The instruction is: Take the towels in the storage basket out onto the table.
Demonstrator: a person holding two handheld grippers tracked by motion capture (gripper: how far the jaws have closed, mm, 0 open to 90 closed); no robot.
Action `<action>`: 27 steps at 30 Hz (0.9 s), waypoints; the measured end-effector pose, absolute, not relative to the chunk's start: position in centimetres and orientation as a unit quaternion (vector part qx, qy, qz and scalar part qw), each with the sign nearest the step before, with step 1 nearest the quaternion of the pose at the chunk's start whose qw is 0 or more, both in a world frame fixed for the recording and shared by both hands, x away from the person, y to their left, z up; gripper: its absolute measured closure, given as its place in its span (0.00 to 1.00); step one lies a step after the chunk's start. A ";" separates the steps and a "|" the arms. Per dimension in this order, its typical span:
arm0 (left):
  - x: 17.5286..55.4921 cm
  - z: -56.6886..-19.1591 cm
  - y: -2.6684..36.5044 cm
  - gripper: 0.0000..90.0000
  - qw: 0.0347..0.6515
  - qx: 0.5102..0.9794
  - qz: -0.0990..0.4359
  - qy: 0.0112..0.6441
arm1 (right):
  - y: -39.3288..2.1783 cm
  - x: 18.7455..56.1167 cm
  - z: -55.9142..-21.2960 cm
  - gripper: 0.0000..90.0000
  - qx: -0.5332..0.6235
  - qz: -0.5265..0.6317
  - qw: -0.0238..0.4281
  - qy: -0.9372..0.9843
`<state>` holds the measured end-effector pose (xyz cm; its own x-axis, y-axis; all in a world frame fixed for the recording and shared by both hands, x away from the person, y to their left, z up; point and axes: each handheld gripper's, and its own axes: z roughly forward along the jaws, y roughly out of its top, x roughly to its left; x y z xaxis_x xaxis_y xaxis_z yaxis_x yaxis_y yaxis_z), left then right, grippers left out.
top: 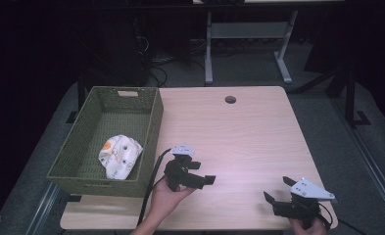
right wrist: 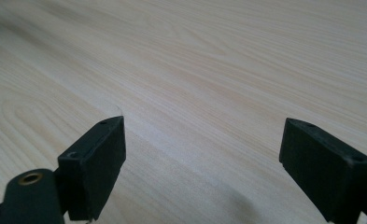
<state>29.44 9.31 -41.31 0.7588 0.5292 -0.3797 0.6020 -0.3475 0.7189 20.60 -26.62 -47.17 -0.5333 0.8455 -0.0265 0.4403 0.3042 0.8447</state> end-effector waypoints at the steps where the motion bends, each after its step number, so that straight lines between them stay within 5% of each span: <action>1: 29.5 -41.0 9.3 0.19 0.453 0.822 -0.037 0.343 | -26.6 20.6 -47.1 0.16 0.419 0.417 0.243 0.770; 27: 31.0 -36.0 13.1 0.19 0.506 0.782 -0.106 0.347 | -26.6 20.6 -47.2 0.16 0.418 0.417 0.243 0.769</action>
